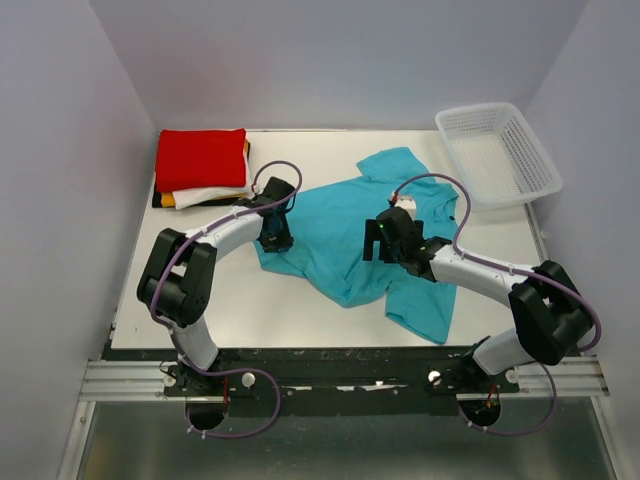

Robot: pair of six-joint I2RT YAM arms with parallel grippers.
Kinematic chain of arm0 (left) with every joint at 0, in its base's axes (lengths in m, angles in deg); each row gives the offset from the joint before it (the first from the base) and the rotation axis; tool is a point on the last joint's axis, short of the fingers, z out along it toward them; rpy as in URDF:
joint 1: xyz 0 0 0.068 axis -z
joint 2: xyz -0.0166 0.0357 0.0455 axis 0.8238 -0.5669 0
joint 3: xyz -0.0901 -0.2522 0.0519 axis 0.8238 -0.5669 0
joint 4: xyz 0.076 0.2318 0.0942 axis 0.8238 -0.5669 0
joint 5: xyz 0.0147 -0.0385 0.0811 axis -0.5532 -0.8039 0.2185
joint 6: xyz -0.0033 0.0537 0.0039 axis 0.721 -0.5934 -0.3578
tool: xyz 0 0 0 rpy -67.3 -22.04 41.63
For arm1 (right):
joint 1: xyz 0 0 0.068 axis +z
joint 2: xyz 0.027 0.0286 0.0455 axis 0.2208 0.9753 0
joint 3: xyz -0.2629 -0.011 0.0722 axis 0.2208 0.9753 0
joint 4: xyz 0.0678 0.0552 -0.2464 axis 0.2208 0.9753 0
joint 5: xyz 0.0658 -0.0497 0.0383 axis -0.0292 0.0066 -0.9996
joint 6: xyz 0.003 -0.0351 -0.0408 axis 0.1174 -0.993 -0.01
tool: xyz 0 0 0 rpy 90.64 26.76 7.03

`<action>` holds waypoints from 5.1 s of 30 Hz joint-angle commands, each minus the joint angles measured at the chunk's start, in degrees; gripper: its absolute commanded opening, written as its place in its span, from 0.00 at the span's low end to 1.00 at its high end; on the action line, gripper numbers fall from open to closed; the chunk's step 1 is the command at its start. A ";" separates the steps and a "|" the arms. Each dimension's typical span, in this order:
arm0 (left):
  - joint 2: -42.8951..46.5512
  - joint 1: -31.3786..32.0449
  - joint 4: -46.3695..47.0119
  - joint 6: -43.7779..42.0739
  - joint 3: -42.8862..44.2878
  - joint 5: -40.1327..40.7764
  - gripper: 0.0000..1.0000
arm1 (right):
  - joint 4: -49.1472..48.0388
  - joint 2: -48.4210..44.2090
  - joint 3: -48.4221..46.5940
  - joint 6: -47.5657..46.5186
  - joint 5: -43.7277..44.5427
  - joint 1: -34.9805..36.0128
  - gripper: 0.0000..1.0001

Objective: Fold and stack the t-shirts
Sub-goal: Flatten out the tshirt

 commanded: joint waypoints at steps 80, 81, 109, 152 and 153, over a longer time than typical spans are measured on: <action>64.33 17.53 -17.45 20.06 -43.00 -10.55 0.40 | 11.35 -4.19 0.53 8.31 6.23 0.04 1.00; 64.89 17.53 -18.00 19.78 -42.13 -10.38 0.44 | 11.50 -4.53 0.56 8.22 6.03 -0.02 1.00; 14.26 4.01 20.86 10.36 -26.22 -15.69 0.99 | 31.98 -37.55 25.83 40.18 -5.79 -0.20 1.00; -21.07 -2.26 -7.21 -1.70 26.60 -20.00 0.98 | -0.78 16.24 -11.58 12.34 -11.09 -18.01 1.00; -22.20 -2.25 -9.21 -1.71 28.58 -19.90 0.99 | -1.00 16.11 -10.69 12.59 -11.56 -18.52 1.00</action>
